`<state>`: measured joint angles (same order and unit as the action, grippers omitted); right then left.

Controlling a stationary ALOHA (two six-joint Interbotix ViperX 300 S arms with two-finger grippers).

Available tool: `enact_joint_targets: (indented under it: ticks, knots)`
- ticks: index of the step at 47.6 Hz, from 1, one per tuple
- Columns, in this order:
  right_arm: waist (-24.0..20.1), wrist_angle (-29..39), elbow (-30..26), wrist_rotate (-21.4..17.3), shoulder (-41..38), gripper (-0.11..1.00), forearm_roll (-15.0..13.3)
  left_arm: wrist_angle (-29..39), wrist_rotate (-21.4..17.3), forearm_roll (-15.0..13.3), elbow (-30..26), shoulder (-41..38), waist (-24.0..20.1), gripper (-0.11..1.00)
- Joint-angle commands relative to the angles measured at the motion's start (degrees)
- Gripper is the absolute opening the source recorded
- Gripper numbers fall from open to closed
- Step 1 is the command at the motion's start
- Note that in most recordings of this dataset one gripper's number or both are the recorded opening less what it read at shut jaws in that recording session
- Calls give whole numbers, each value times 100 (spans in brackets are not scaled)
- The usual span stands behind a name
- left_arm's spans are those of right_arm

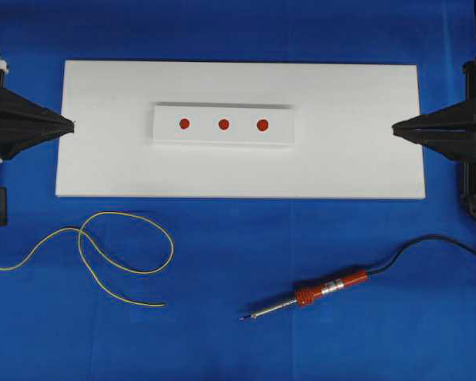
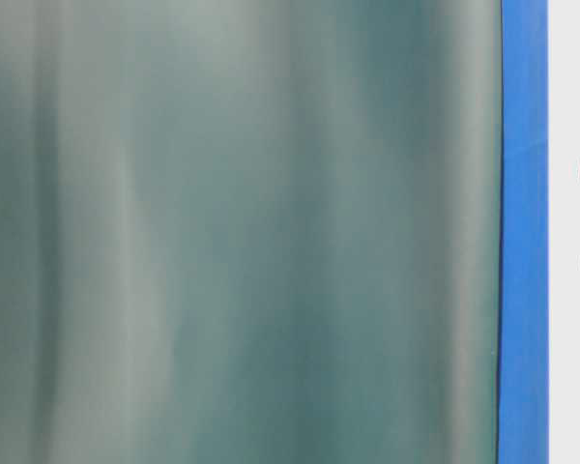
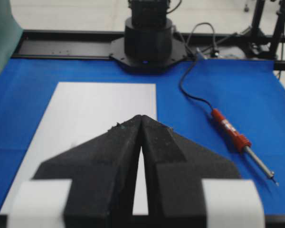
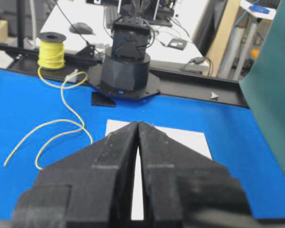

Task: Touch the tip of the soldering iron to the tip of the solder at the mark.
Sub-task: 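Lower left gripper to yellow solder wire and right gripper to red soldering iron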

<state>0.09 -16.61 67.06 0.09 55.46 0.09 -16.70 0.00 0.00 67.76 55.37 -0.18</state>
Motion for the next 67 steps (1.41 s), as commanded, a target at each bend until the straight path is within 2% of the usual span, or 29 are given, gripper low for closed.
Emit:
enact_joint_targets:
  ticks: [1,6,17,27,31,33,37,45,47,49,57,67]
  knots:
    - [-88,-26,-123,-35,-53,0,9,62,79,0,-114,18,105,-1]
    - [-360,272,-334,-44,-158,-6,9,79,79,9,-105,62,360,-1]
    - [-1134,940,-738,-53,-439,-6,79,53,0,9,-105,0,1160,-1]
    - [-1705,976,-738,-53,-747,-3,431,44,-35,9,-97,-220,1942,0]
    - [-1907,976,-738,-53,-879,4,589,35,-26,9,-88,-360,2232,1]
    - [-2004,976,-738,-53,-949,10,650,9,0,0,-79,-439,2347,6]
    - [-2197,976,-738,-53,-1151,27,800,-88,18,9,-53,-659,2566,27]
    - [-2496,888,-738,-53,-1714,78,1055,-352,70,9,9,-1441,2804,77]
    - [-2584,800,-738,-53,-1916,88,1081,-492,88,9,9,-1670,2856,83]
    - [-2646,729,-712,-53,-2057,94,1107,-659,97,9,-9,-1916,2892,81]
    - [-2865,123,-475,-44,-2540,91,1283,-1503,97,0,-26,-3032,3094,77]
    - [-3129,-993,-149,-44,-3428,92,1556,-2145,185,-26,-70,-4087,3243,76]
